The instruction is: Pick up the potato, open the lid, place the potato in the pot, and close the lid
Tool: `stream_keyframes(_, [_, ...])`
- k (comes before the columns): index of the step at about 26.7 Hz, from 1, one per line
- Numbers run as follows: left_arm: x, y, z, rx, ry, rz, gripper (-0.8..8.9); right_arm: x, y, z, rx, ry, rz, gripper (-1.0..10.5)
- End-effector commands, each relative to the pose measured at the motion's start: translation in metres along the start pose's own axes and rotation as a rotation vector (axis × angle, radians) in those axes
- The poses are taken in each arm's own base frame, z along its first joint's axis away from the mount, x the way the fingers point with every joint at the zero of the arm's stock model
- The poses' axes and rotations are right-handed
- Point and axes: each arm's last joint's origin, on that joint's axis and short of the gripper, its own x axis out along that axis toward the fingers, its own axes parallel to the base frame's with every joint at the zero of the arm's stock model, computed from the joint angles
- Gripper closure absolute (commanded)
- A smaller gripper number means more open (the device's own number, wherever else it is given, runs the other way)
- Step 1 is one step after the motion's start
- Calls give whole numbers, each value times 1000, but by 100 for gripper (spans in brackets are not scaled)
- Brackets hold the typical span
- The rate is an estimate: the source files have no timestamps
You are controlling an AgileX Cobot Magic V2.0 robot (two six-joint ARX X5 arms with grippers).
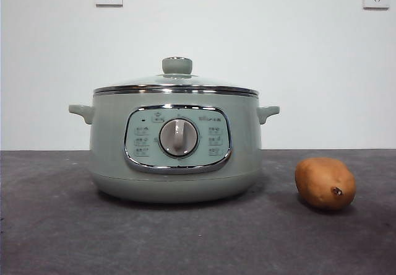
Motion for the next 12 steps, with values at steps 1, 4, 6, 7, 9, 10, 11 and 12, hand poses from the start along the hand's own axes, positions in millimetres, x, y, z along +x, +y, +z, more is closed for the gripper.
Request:
stream_keyframes(1, [1, 0, 0, -29, -15, 0, 816, 1, 0, -1, 72, -2, 4, 946])
stream_keyframes(4, [-1, 0, 6, -68, -36, -1, 816, -1, 0, 4, 91, -19, 6, 946])
stream_keyframes(6, [-3, 1, 12, -69, -51, -1, 814, -4, 1, 11, 115, -37, 9, 945])
stream_keyframes(7, [-4, 1, 15, -70, -61, -1, 814, -5, 1, 15, 125, -48, 13, 945])
stream_keyframes(9, [-7, 1, 23, -82, -83, -2, 813, -9, 2, 24, 134, -75, 37, 943])
stream_keyframes(10, [-8, 1, 26, -92, -93, -2, 813, -11, 3, 29, 140, -89, 49, 938])
stream_keyframes(11, [-10, 2, 30, -103, -103, -2, 812, -13, 3, 34, 142, -104, 60, 933])
stream_keyframes(12, [-11, 2, 34, -105, -110, -2, 811, -15, 4, 39, 141, -115, 68, 915])
